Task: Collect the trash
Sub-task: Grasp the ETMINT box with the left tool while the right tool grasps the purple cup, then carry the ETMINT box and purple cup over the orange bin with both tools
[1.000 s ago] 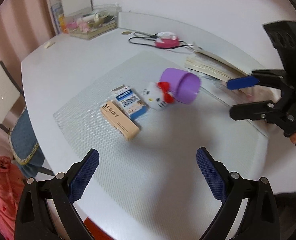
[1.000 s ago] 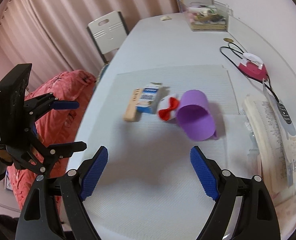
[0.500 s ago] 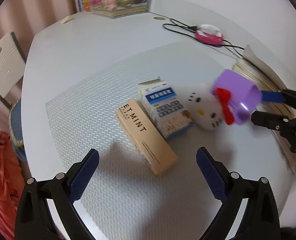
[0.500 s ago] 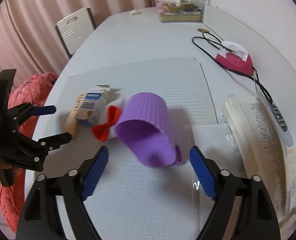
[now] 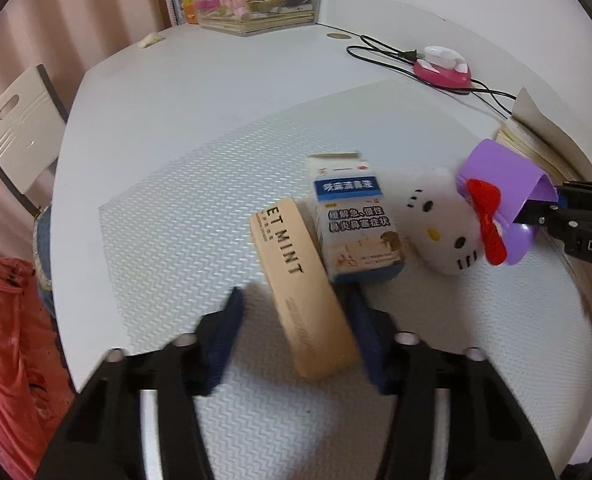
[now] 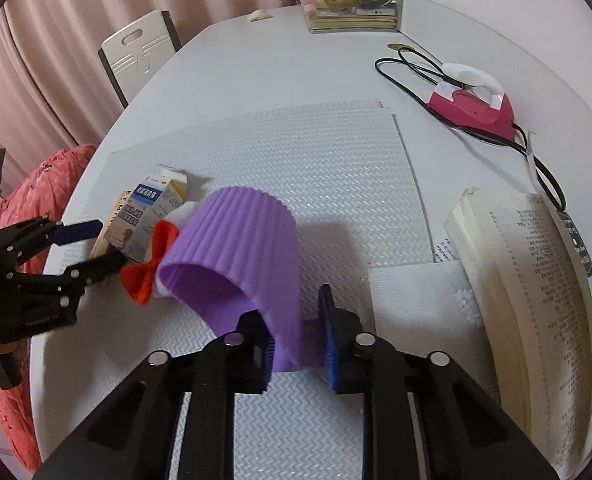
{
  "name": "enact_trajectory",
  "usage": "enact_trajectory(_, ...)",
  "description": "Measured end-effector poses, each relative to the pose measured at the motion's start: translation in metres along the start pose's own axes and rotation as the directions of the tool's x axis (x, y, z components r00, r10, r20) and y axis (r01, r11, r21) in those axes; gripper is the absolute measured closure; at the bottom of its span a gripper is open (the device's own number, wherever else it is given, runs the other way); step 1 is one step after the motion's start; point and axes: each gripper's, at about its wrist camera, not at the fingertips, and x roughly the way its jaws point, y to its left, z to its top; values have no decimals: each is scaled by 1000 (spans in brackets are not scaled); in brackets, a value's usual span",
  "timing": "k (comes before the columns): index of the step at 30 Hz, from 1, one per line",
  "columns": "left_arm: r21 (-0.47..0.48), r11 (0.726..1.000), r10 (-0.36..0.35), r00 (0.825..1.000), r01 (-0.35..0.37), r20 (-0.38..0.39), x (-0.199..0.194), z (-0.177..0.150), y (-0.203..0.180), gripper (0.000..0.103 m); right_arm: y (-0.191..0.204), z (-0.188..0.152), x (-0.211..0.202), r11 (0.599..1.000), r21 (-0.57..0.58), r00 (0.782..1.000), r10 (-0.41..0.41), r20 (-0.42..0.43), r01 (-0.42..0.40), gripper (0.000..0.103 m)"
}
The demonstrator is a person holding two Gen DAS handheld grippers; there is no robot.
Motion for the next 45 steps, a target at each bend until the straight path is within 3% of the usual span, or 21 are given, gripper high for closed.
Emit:
enact_trajectory(1, -4, 1000, 5, 1000, -5, -3, 0, 1, 1, 73, 1, 0, -1, 1000, -4, 1000, 2, 3, -2, 93)
enact_trajectory(4, -48, 998, -33, 999, 32, -19, -4, -2, 10, 74, 3, -3, -7, 1000, -4, 1000, 5, 7, -5, 96)
enact_trajectory(13, -7, 997, -81, 995, 81, -57, -24, -24, 24, 74, 3, -26, -36, 999, -7, 999, 40, -10, -40, 96)
enact_trajectory(24, 115, 984, -124, 989, 133, -84, -81, -67, 10, 74, 52, -66, -84, 971, -158, 981, 163, -103, -178, 96)
enact_trajectory(37, 116, 990, -71, 995, 79, -64, -162, -121, 7, 74, 127, -96, -141, 898, -289, 942, 301, -151, -333, 96)
enact_trajectory(45, 15, 1000, 6, 999, -5, -39, -198, -157, 30, 74, 188, -99, -152, 830, -389, 916, 355, -186, -401, 96)
